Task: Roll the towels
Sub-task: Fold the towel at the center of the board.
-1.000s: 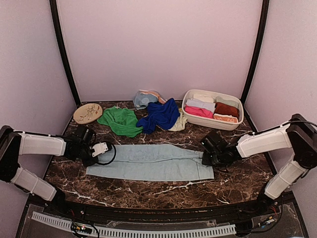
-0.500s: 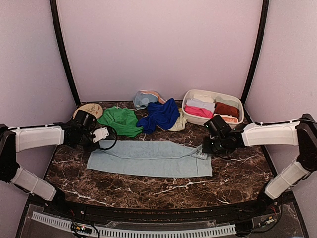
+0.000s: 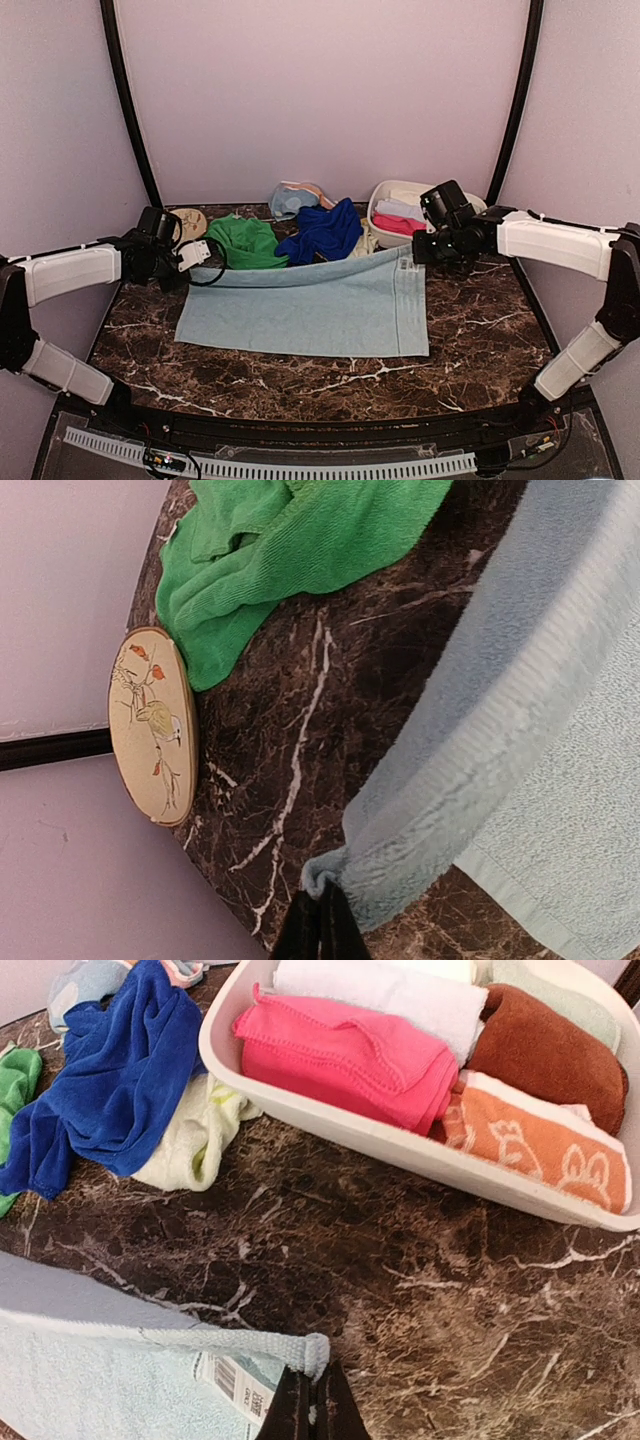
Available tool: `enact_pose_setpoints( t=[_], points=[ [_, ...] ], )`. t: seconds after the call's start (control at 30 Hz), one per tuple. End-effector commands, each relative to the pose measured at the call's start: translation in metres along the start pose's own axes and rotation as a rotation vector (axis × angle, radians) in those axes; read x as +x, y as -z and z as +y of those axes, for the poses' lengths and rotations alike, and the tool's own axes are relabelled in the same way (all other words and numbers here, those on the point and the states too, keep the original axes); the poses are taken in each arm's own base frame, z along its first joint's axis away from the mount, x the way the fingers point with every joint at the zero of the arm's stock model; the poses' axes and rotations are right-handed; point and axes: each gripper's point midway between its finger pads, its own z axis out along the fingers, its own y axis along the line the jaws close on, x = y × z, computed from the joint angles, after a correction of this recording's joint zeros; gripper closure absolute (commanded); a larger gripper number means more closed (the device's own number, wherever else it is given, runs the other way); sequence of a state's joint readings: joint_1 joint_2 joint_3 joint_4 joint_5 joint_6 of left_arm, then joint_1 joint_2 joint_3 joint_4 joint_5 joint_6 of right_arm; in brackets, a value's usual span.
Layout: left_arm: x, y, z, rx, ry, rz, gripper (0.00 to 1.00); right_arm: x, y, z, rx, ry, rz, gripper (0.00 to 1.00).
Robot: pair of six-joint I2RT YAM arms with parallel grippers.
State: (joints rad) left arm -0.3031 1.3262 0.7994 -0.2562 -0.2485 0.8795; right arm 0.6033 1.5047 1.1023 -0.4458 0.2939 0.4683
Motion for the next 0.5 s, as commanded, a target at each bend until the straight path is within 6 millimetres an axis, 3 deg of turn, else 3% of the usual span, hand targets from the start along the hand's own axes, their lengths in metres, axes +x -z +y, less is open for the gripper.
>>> enact_pose_setpoints(
  t=[0.0,0.13,0.33,0.47],
  points=[
    [-0.007,0.003,0.039,-0.106,0.006,-0.011,1.0,-0.026,0.004,-0.01,0.051,0.076,-0.045,1.0],
    [-0.013,0.005,0.04,-0.093,0.015,-0.034,1.0,-0.025,-0.001,-0.01,0.052,0.09,-0.03,1.0],
    [-0.004,-0.002,0.022,-0.044,0.02,-0.015,1.0,0.02,-0.012,-0.021,0.042,0.026,0.019,1.0],
    [0.001,-0.004,0.014,-0.036,0.013,-0.01,1.0,0.035,-0.003,-0.028,0.029,-0.033,0.001,1.0]
  ],
)
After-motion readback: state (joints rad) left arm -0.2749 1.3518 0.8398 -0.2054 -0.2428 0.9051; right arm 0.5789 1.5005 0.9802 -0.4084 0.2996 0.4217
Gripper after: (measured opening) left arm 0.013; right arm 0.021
